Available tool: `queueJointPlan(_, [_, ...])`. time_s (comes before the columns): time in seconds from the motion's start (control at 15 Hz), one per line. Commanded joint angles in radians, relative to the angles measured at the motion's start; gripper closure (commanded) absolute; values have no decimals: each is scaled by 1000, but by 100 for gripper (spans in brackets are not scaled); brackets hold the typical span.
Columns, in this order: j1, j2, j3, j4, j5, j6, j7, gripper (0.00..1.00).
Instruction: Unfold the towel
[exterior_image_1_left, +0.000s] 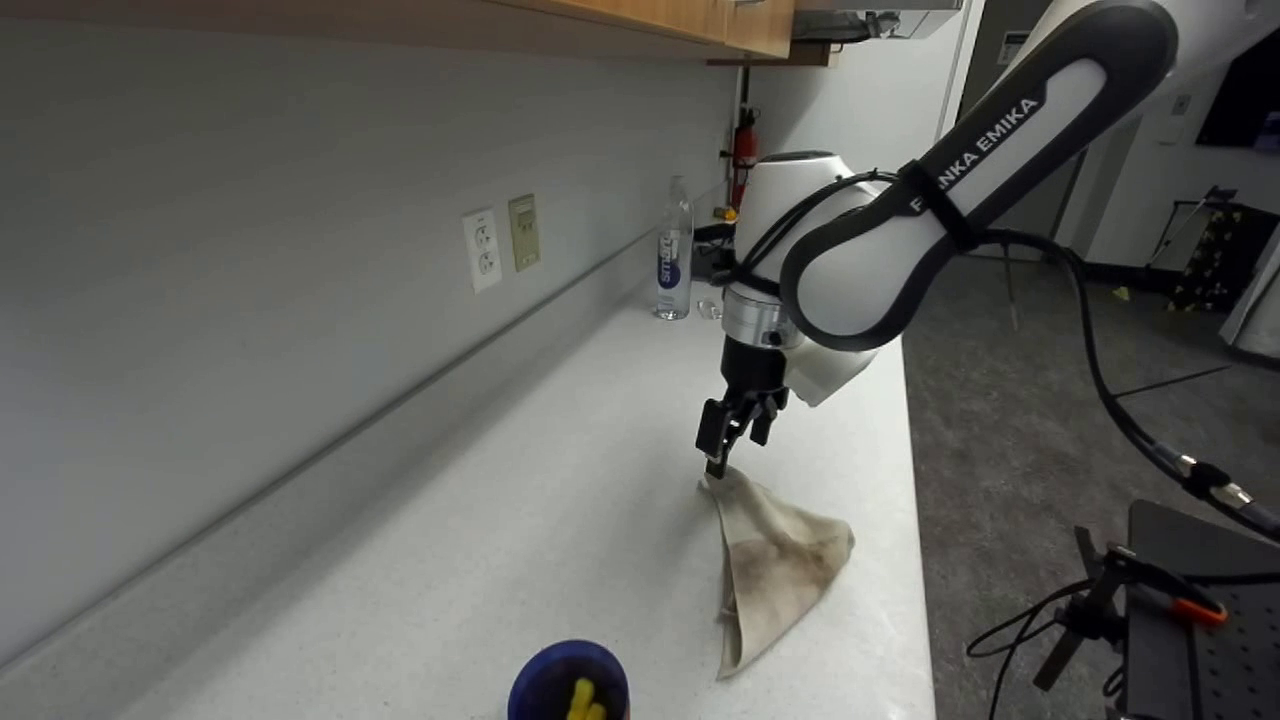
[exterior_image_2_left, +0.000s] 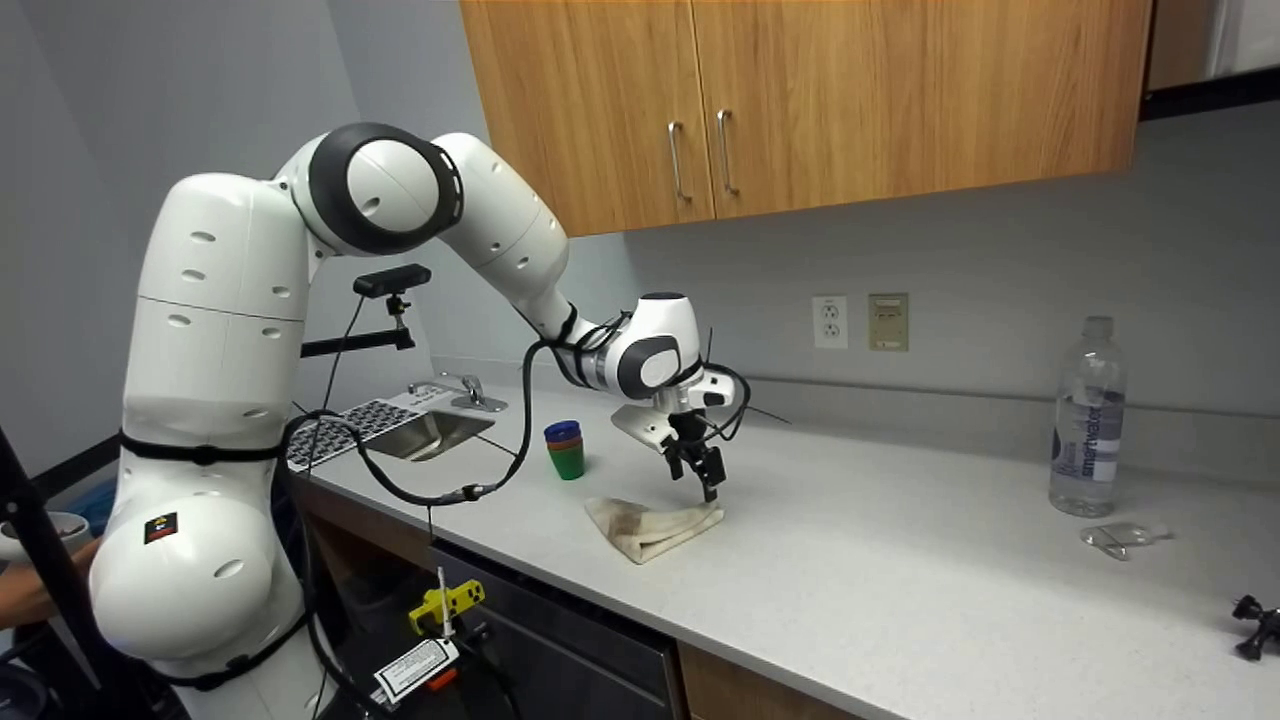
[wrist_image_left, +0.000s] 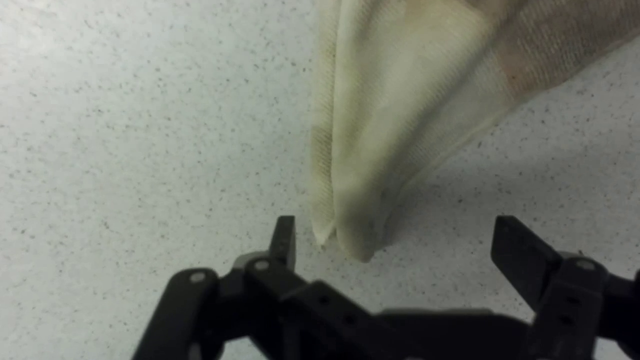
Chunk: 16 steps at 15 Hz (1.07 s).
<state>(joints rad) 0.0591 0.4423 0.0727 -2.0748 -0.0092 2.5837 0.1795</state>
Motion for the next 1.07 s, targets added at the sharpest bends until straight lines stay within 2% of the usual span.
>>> queueJointPlan(0.0, [13,74,-4,67,37,19,-14,4])
queueJointPlan(0.2, [17,107,-8,95,45,15,-11,13])
queueJointPlan(0.53, [12,138,-8,123,63,16,-10,57])
queueJointPlan(0.8, [14,148,-14,138,66,18,-4,88])
queueJointPlan(0.93, [19,144,-18,137,61,19,0,99])
queueJointPlan(1.0, [27,138,-26,134,49,26,6,100])
